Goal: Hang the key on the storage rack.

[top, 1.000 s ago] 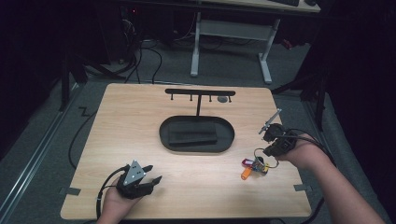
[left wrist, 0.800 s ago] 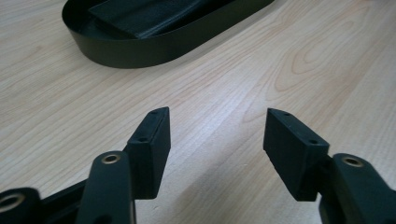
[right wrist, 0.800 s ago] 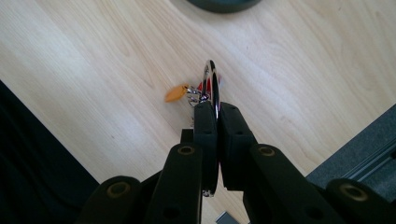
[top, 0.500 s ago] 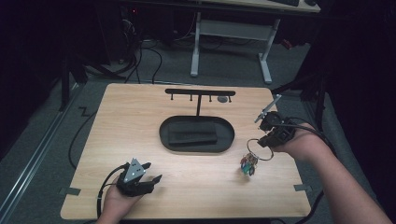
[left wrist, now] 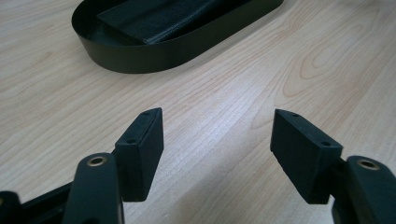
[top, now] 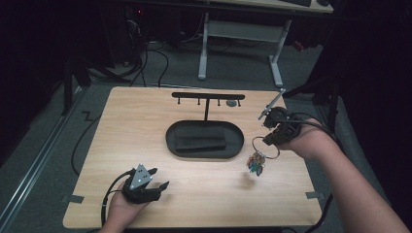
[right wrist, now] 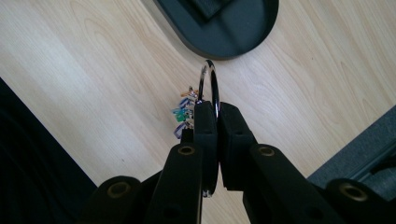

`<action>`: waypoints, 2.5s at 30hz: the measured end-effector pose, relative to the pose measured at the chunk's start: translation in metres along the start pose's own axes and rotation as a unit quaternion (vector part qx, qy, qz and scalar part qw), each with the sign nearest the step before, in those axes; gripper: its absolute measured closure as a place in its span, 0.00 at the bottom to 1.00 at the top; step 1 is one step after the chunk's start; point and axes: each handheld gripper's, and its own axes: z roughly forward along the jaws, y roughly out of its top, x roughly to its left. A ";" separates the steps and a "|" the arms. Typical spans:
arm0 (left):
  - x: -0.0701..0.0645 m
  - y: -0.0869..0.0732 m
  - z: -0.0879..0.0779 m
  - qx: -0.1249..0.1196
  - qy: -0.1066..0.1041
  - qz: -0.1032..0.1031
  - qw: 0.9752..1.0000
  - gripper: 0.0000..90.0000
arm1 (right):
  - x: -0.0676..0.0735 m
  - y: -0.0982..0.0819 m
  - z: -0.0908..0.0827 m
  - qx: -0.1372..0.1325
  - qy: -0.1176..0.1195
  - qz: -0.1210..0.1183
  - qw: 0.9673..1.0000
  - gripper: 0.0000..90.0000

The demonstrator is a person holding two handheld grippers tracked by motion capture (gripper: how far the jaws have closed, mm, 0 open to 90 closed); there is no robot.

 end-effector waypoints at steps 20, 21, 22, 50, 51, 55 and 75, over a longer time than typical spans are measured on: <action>0.003 -0.013 -0.020 0.016 0.033 0.006 0.999 0.40 | -0.010 0.027 0.019 -0.019 0.002 0.005 1.000 0.97; 0.002 -0.013 -0.020 0.015 0.036 0.008 0.999 0.40 | -0.011 0.029 0.019 -0.018 0.000 0.004 1.000 0.97; 0.001 -0.013 -0.021 0.014 0.036 0.009 0.999 0.40 | -0.012 0.031 0.020 -0.018 -0.002 0.006 1.000 0.97; 0.001 -0.012 -0.020 0.012 0.027 0.018 0.999 0.41 | -0.062 0.094 0.035 -0.056 -0.032 0.045 0.997 0.97; 0.000 -0.011 -0.020 0.011 0.026 0.017 0.999 0.41 | -0.064 0.095 0.036 -0.057 -0.032 0.049 0.997 0.97; 0.000 -0.011 -0.019 0.009 0.022 0.018 1.000 0.40 | -0.071 0.099 0.041 -0.055 -0.030 0.058 0.996 0.97; 0.001 -0.012 -0.018 0.012 0.021 0.019 1.000 0.40 | -0.083 0.103 0.054 -0.041 -0.032 0.084 0.995 0.97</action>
